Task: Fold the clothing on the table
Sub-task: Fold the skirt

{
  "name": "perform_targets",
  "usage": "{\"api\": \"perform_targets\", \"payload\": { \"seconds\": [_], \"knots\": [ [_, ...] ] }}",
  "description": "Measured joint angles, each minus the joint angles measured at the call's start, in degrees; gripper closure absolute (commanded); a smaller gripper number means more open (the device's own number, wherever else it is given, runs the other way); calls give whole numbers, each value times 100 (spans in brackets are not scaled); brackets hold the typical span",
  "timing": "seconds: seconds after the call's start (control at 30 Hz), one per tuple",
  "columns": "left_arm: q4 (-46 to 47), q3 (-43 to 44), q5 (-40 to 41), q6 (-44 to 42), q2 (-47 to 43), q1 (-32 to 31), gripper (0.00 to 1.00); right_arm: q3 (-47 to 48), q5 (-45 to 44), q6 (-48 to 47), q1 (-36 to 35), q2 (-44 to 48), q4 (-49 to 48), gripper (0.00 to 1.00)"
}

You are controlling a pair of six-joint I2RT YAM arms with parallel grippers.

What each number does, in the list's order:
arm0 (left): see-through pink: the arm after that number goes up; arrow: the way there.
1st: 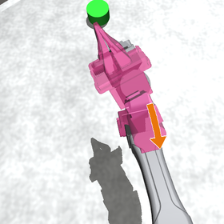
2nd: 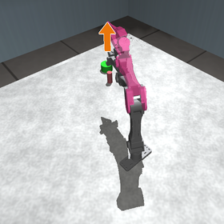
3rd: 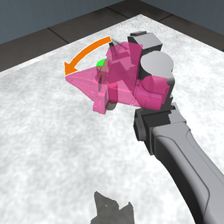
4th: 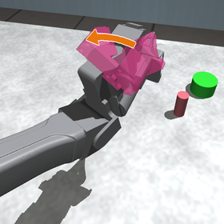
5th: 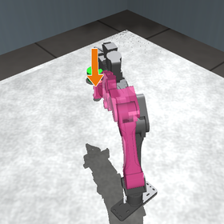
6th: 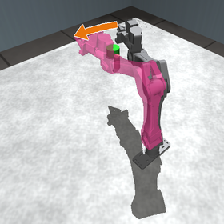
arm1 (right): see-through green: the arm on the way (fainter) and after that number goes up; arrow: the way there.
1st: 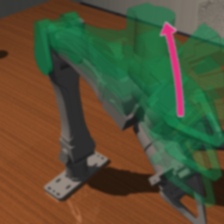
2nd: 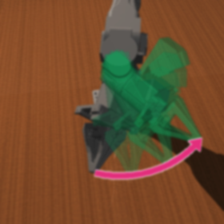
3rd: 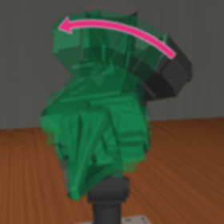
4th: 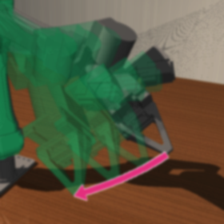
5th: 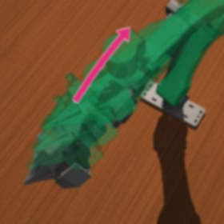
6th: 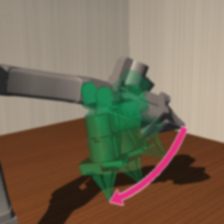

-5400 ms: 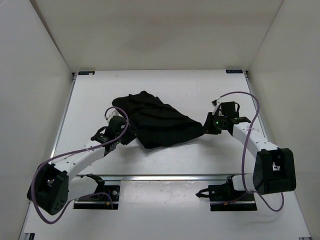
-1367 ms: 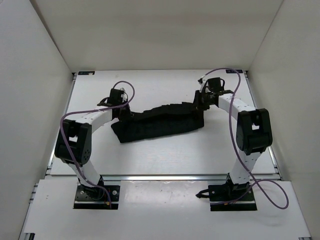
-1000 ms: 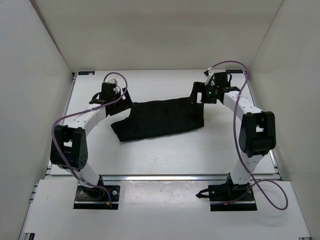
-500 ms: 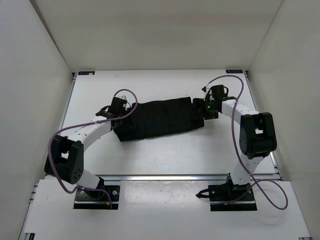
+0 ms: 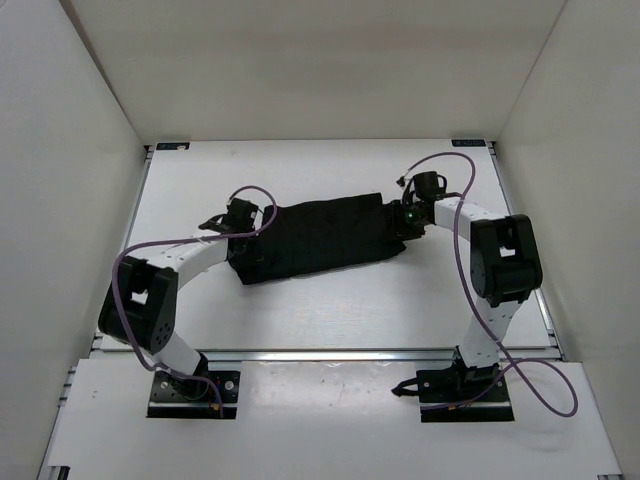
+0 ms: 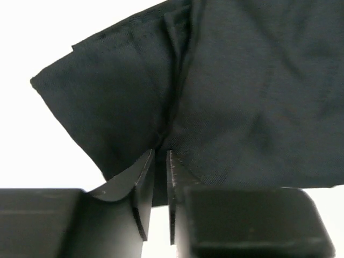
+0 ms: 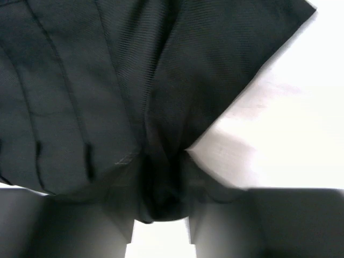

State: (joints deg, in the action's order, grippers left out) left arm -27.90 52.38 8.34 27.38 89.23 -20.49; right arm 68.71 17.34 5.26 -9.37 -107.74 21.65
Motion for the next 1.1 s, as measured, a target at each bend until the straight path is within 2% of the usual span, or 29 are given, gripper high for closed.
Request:
{"api": "perform_targets", "payload": {
  "seconds": [0.07,0.17,0.37,0.5,0.77,0.93,1.1],
  "knots": [
    [24,0,-20,-13,164,-2,83,11,31,59,-15,-74,-37,91],
    [98,7,-44,-35,404,-26,84,7,31,111,0,-81,-83,98],
    [216,509,-216,-136,962,-168,84,39,11,52,227,63,-9,98],
    [308,1314,-446,-280,1641,-448,81,505,-205,-114,223,269,341,96],
    [601,2677,-1292,-356,2765,-859,74,2000,-389,-221,-907,433,562,96],
    [721,3121,-1821,-299,3134,-870,71,2345,-339,-181,-1786,240,662,96],
    [811,3106,-2251,-125,3187,-715,71,2369,-304,-46,-2221,-107,802,96]
  ]
}}
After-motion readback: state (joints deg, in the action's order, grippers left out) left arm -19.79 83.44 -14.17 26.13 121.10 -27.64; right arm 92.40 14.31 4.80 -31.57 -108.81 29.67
